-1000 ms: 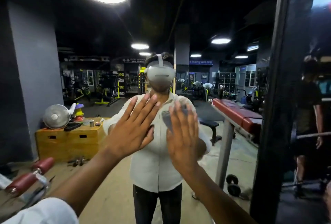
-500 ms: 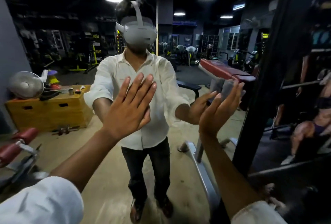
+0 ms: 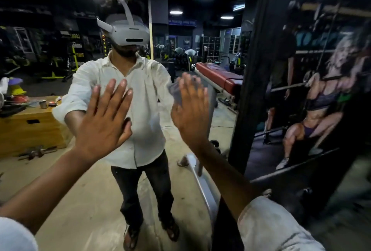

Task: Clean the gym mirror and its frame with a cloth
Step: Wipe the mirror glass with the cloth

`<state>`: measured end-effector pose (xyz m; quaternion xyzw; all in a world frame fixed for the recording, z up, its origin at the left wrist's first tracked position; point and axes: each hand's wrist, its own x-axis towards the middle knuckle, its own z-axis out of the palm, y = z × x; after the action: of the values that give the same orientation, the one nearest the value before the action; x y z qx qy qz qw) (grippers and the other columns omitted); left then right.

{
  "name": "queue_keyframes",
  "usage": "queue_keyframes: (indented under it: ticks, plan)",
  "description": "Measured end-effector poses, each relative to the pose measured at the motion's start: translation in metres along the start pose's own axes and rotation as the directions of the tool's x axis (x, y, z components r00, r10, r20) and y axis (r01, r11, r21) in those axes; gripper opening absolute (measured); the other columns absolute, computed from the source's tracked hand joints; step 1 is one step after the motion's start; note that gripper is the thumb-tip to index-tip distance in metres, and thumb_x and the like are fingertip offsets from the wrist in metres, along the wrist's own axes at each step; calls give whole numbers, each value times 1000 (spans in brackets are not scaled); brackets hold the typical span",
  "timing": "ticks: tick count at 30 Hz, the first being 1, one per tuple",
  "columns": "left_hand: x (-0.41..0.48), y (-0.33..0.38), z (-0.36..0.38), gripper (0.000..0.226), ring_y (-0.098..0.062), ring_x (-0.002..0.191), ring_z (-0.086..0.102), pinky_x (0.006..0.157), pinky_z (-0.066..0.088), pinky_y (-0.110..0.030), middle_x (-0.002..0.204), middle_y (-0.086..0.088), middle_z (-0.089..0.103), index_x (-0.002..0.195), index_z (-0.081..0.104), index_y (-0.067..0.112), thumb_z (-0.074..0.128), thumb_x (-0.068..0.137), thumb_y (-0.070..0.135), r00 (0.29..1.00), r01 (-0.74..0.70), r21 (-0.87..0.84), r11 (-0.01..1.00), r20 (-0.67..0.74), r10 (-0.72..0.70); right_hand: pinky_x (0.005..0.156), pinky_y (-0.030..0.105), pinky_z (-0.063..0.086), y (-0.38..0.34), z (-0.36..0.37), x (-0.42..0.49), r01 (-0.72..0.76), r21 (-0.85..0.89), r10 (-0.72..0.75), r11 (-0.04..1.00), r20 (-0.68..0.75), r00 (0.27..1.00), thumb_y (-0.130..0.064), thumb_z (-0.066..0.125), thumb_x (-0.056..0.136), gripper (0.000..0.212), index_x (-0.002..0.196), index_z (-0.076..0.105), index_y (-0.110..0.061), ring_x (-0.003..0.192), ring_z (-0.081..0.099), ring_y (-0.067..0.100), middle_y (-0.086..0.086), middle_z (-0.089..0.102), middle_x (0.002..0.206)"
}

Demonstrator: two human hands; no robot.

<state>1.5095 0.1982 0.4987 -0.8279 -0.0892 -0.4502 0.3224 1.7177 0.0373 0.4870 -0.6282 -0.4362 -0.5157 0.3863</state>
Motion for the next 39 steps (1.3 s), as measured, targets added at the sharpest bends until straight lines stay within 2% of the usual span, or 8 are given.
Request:
queue_keyframes:
  ticks: [5, 9, 17, 21, 27, 31, 35, 39]
  plan:
    - [36, 50, 17, 74, -38, 164, 13, 131, 14, -62, 177, -20, 11, 167, 17, -1, 40, 103, 29, 993, -115, 34, 993, -36, 116, 127, 58, 25, 78, -29, -14, -376, 92, 387, 922, -195, 901, -19, 42, 110, 53, 160, 36, -2, 160, 25, 30, 15, 32, 169]
    - [39, 74, 32, 79, -39, 163, 15, 131, 13, -62, 176, -21, 13, 167, 18, 0, 47, 100, 29, 998, -4, -11, 1000, -55, 3, 125, 55, 32, 84, -20, -106, -287, -57, 280, 956, -109, 954, -7, 73, 96, 64, 152, 45, 5, 153, 37, 37, 25, 40, 162]
    - [35, 75, 33, 79, -38, 163, 14, 129, 18, -64, 176, -20, 16, 168, 20, 1, 52, 100, 28, 998, 29, -19, 999, -54, -30, 128, 60, 20, 61, -13, -27, -273, 109, 280, 956, -47, 959, -17, 49, 106, 55, 158, 40, 1, 159, 23, 36, 19, 32, 168]
    - [30, 84, 30, 79, -39, 164, 11, 131, 12, -64, 176, -21, 13, 168, 17, 2, 52, 102, 29, 998, 69, -37, 997, -9, -70, 127, 62, 21, 31, -1, -47, 27, 97, -37, 995, 99, 994, -10, 47, 107, 52, 158, 42, -3, 159, 19, 44, 20, 31, 168]
    - [11, 107, 36, 75, -43, 162, 16, 127, 18, -68, 175, -23, 15, 167, 20, 0, 48, 104, 29, 998, -41, 52, 998, 57, 38, 130, 55, 14, 93, -14, -132, 505, -14, -464, 863, 374, 803, -7, 50, 102, 69, 166, 28, -14, 161, 15, 39, 11, 19, 174]
    - [27, 123, 45, 72, -37, 163, 16, 128, 24, -62, 176, -20, 14, 167, 21, 0, 39, 104, 29, 944, -325, 115, 939, 93, 316, 131, 55, 6, 136, -27, -66, 392, -75, -356, 917, 287, 889, -14, 41, 109, 56, 164, 32, -11, 160, 19, 39, 16, 23, 172]
    - [49, 160, 56, 74, -34, 163, 17, 129, 22, -62, 177, -16, 16, 168, 20, 4, 46, 104, 31, 987, -158, 41, 987, 44, 156, 132, 49, 6, 151, -32, -11, 108, -58, -102, 993, 88, 991, -12, 62, 102, 64, 160, 36, -4, 156, 28, 43, 22, 33, 167]
    - [41, 177, 65, 75, -35, 164, 16, 130, 16, -62, 177, -15, 15, 169, 19, 5, 48, 105, 33, 996, -85, 9, 996, 35, 84, 131, 54, 14, 165, -28, -85, 278, -97, -250, 956, 233, 940, -10, 60, 102, 69, 164, 30, -6, 159, 19, 42, 20, 25, 171]
